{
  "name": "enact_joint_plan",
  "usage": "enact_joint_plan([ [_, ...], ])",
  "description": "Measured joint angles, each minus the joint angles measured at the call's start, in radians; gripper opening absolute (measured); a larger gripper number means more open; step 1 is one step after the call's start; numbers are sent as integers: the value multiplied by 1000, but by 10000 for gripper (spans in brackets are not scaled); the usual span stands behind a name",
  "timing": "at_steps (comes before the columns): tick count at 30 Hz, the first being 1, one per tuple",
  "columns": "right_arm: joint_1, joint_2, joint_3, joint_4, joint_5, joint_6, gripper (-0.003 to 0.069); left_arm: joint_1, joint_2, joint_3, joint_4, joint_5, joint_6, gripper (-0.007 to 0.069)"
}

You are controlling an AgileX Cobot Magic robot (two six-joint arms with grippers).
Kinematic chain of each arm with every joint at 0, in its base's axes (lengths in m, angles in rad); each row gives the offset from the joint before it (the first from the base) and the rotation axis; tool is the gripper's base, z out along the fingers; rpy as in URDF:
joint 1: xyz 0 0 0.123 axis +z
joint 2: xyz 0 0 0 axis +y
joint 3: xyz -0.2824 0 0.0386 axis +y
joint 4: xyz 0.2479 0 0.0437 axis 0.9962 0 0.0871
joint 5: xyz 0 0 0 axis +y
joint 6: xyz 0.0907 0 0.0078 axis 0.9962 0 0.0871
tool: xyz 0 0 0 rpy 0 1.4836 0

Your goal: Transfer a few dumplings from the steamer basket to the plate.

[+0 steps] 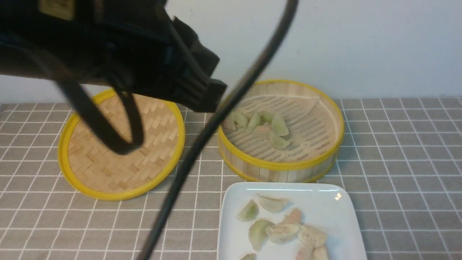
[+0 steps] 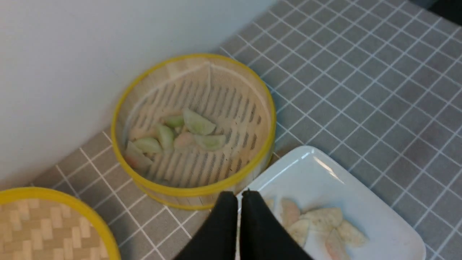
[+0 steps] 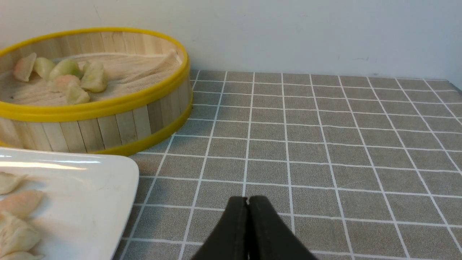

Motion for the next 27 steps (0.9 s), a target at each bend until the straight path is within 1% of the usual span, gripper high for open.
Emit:
enact_joint_plan([
  [4, 0, 0, 0, 0, 0, 0, -13, 0, -116, 1, 26, 35, -18, -5],
  [7, 0, 0, 0, 0, 0, 0, -13, 0, -208, 15, 67, 55, -57, -5],
  [10, 0, 0, 0, 0, 0, 0, -13, 0, -326, 95, 145, 46, -115, -5],
  [13, 0, 0, 0, 0, 0, 0, -13, 42, -445, 233, 165, -19, -126, -5],
  [14, 0, 0, 0, 0, 0, 0, -13, 69, -485, 289, 164, -52, -125, -5],
  [16, 0, 0, 0, 0, 0, 0, -13, 163, -588, 454, 147, -156, -114, -5],
  [17, 0, 0, 0, 0, 0, 0, -13, 245, -660, 565, 121, -228, -95, -5],
  [18, 0, 0, 0, 0, 0, 0, -13, 282, -689, 622, 107, -277, -84, -5],
  [22, 0, 0, 0, 0, 0, 0, -13, 535, -881, 1024, -18, -508, 2, -5],
  [25, 0, 0, 0, 0, 0, 0, -13, 664, -1002, 1231, -81, -578, 17, -5],
  [27, 0, 0, 0, 0, 0, 0, -13, 707, -1061, 1313, -95, -579, 18, -5],
])
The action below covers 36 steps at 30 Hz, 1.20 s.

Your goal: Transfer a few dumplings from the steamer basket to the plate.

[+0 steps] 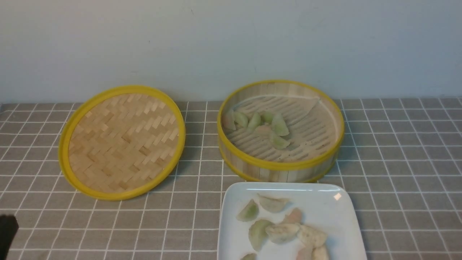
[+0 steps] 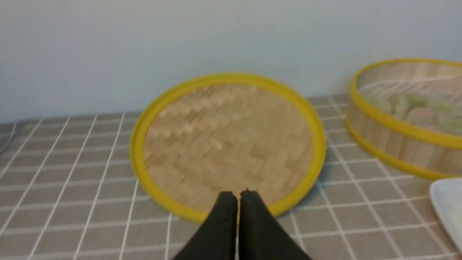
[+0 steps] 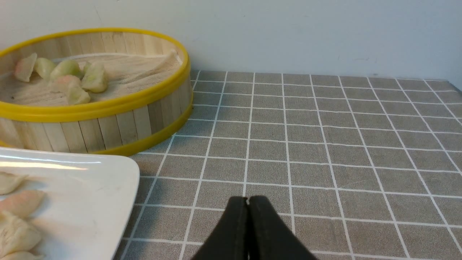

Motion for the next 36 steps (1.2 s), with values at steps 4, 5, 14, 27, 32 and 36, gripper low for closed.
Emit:
enact_joint_plan([
  [4, 0, 0, 0, 0, 0, 0, -13, 37, -101, 124, -9, 6, 1, -5],
  [5, 0, 0, 0, 0, 0, 0, -13, 37, -108, 132, -9, 10, 1, -5],
  [14, 0, 0, 0, 0, 0, 0, -13, 38, -116, 135, -12, 65, 1, -5],
  [27, 0, 0, 0, 0, 0, 0, -13, 39, -116, 135, -12, 66, 1, -5],
  [32, 0, 0, 0, 0, 0, 0, -13, 39, -116, 135, -12, 66, 1, -5],
  [36, 0, 0, 0, 0, 0, 0, -13, 39, -116, 135, -12, 66, 1, -5],
])
